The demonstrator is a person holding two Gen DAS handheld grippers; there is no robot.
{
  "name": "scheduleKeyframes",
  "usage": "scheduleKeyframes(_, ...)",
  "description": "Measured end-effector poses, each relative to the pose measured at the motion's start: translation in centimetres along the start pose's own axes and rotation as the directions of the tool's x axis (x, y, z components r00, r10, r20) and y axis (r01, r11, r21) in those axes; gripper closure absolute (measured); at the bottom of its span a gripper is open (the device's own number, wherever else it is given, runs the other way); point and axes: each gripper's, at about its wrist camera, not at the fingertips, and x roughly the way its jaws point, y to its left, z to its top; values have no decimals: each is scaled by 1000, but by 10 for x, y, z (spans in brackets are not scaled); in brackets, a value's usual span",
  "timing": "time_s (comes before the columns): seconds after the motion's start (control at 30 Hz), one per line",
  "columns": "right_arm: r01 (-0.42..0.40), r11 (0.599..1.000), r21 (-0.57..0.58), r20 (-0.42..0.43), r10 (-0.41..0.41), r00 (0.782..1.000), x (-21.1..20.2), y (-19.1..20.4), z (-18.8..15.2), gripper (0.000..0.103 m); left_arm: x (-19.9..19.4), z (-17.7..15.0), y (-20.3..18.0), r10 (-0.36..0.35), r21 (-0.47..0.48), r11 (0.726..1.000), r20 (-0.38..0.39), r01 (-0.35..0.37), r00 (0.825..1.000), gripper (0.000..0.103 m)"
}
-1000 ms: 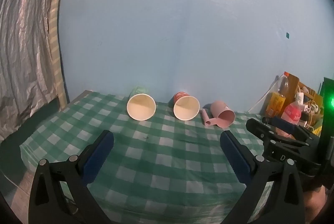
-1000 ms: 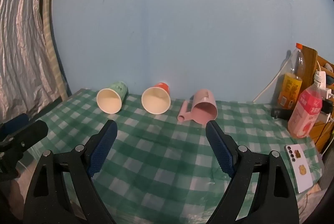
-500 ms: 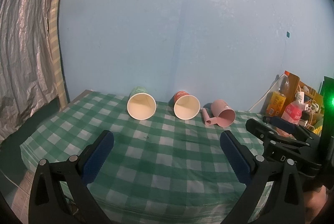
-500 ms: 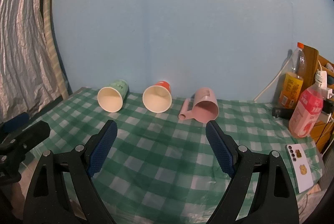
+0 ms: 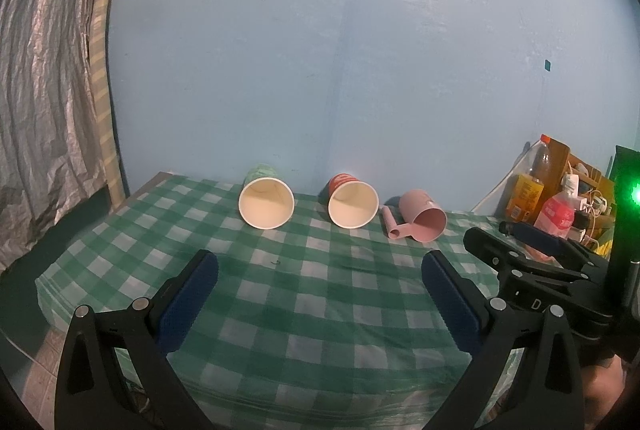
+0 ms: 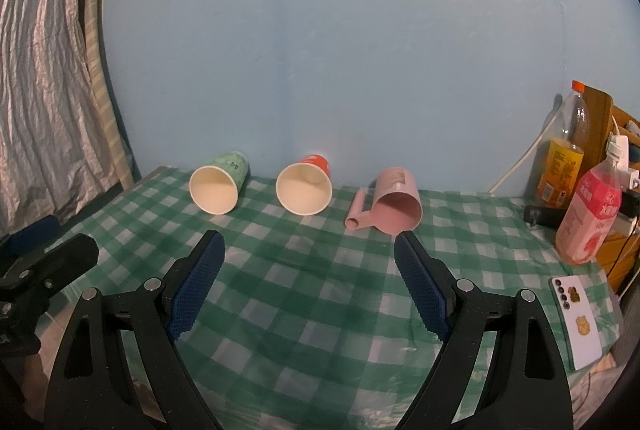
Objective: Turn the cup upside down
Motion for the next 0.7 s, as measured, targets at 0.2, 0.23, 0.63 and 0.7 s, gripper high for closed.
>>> scheduleKeyframes(0.2, -1, 1000, -1, -2, 1, 1000, 1, 1, 0, 17, 0, -1, -1, 1, 2, 1000, -3, -1, 1000, 0)
scheduleKeyframes(0.23, 0, 1000, 0, -1, 0, 1000, 0, 1, 0, 17, 0, -1, -1, 1, 2, 1000, -2, -1, 1000, 0)
scheduleKeyframes(0.63, -2, 1000, -1, -3, 2, 1000, 1, 1, 0, 17, 0, 0, -2, -1, 2, 1000, -3, 1, 1000, 0)
scheduleKeyframes(0.7, -2, 1000, 1, -4, 2, 1000, 1, 2, 0, 17, 0, 0, -2, 0, 3, 1000, -4, 0, 1000, 0)
